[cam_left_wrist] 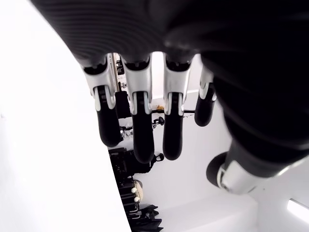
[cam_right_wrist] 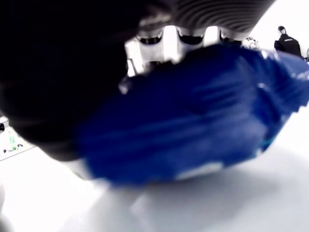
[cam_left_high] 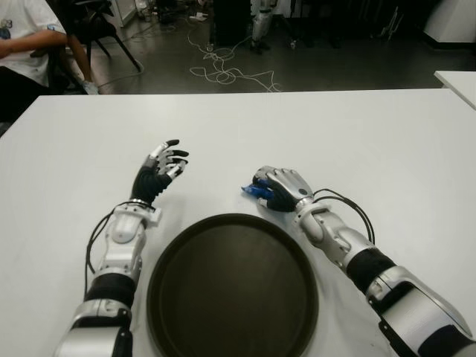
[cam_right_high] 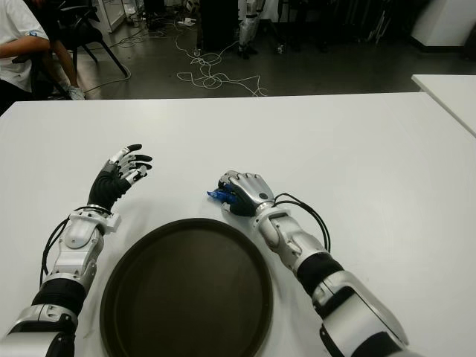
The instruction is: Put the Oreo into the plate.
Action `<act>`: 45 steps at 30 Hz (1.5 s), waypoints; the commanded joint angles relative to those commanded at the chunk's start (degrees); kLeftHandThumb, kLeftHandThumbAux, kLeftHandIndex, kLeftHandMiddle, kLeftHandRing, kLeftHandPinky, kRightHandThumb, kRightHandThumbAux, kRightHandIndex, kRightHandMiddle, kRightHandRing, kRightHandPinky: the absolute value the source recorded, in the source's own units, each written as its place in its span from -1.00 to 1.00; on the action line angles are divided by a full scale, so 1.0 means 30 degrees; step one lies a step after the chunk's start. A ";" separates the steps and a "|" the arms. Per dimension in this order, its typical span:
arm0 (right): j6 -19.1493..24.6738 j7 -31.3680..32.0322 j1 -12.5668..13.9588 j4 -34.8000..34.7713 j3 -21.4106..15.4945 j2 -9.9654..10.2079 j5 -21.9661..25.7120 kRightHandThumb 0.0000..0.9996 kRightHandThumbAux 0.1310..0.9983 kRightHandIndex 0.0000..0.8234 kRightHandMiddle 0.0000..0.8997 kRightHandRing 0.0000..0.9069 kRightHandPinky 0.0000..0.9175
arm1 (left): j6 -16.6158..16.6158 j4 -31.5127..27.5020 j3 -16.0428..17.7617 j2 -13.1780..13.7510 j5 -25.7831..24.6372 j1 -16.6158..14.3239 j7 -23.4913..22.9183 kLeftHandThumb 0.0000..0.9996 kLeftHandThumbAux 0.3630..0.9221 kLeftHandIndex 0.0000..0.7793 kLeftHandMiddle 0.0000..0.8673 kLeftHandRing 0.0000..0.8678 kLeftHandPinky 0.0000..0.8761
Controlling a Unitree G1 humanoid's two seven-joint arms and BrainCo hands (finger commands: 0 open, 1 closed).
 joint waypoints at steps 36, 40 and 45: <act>0.1402 -0.0880 -0.0268 0.0099 0.0547 -0.0027 -0.0731 0.36 0.39 0.03 0.09 0.08 0.03 | -0.0156 0.0049 0.0082 0.0020 0.0075 -0.0007 0.0018 -0.44 0.05 -0.53 -0.25 -0.27 -0.31; 0.1580 -0.1767 -0.0377 0.0152 0.0656 -0.0041 -0.1029 0.37 0.39 0.03 0.18 0.15 0.08 | -0.0143 0.0131 0.0088 -0.0002 0.0095 -0.0052 0.0095 -0.44 0.07 -0.53 -0.26 -0.28 -0.31; 0.1868 -0.1539 -0.0388 -0.1002 0.0349 -0.0510 -0.1010 0.37 0.39 0.03 0.31 0.29 0.23 | -0.0113 0.0228 0.0071 -0.0022 0.0062 -0.0138 0.0045 -0.44 0.07 -0.52 -0.24 -0.26 -0.29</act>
